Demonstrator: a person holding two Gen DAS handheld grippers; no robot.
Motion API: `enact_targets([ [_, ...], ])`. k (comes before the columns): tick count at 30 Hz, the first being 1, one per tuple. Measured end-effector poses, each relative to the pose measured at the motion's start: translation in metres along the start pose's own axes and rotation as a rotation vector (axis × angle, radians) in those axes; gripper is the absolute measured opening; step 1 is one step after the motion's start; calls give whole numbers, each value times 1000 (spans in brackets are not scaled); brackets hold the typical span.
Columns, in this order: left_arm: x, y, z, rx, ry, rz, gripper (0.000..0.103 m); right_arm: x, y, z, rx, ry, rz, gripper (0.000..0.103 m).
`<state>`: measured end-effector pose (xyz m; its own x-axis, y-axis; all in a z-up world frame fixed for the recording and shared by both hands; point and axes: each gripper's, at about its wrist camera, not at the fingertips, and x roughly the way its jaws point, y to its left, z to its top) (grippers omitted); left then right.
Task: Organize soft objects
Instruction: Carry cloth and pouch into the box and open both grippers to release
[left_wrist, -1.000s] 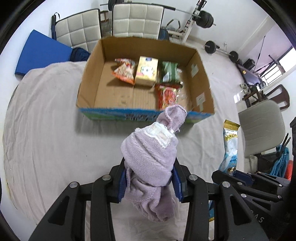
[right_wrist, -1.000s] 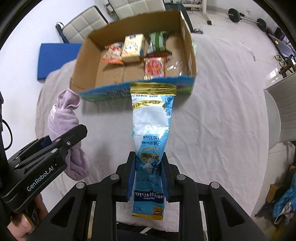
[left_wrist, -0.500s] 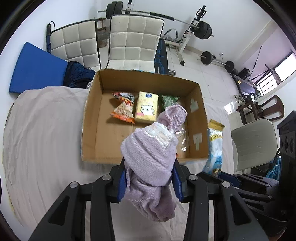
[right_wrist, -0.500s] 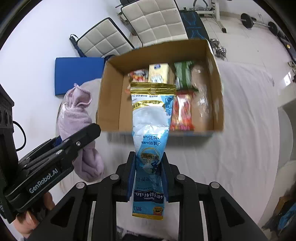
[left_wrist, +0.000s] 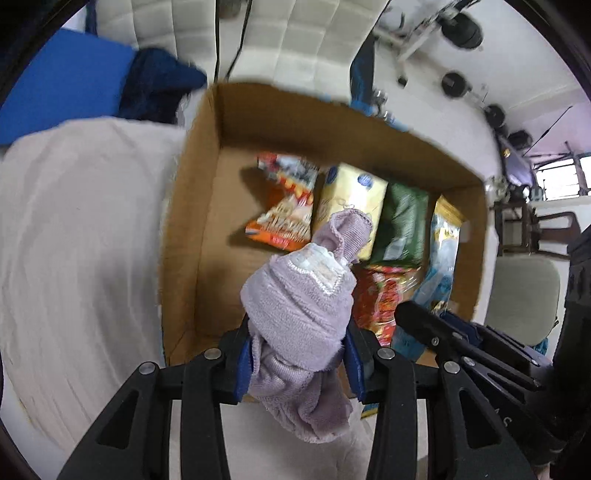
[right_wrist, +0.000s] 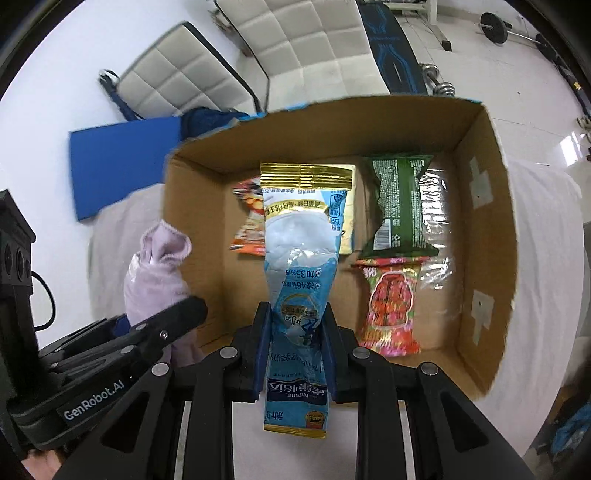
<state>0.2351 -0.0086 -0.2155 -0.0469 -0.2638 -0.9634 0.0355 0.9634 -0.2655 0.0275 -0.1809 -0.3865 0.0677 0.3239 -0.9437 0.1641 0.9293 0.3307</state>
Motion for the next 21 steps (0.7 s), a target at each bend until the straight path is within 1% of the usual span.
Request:
enact_targets([
  [3, 21, 3, 8, -9, 54, 35, 38, 22, -3, 8, 6, 48, -17, 27],
  [5, 33, 5, 13, -19, 93, 35, 38, 38, -8, 15, 23, 80, -7, 27],
  [7, 49, 12, 18, -40, 155, 25, 39, 51, -13, 19, 43, 112, 6, 27],
  [8, 55, 13, 20, -42, 174, 36, 39, 56, -17, 22, 51, 126, 13, 28],
  [11, 66, 12, 22, -22, 206, 88, 39, 68, -19, 25, 28, 152, 3, 29],
  [13, 70, 12, 22, -16, 220, 95, 41, 74, -18, 26, 12, 178, 4, 30],
  [16, 75, 13, 21, -28, 247, 94, 42, 83, -19, 27, -5, 219, -1, 31],
  [18, 76, 15, 19, -35, 249, 88, 42, 86, -22, 28, -1, 229, -8, 36],
  [20, 73, 18, 19, -37, 233, 92, 42, 85, -25, 28, -3, 227, -13, 49],
  [21, 73, 21, 20, -35, 230, 91, 42, 83, -27, 28, -3, 222, -13, 52],
])
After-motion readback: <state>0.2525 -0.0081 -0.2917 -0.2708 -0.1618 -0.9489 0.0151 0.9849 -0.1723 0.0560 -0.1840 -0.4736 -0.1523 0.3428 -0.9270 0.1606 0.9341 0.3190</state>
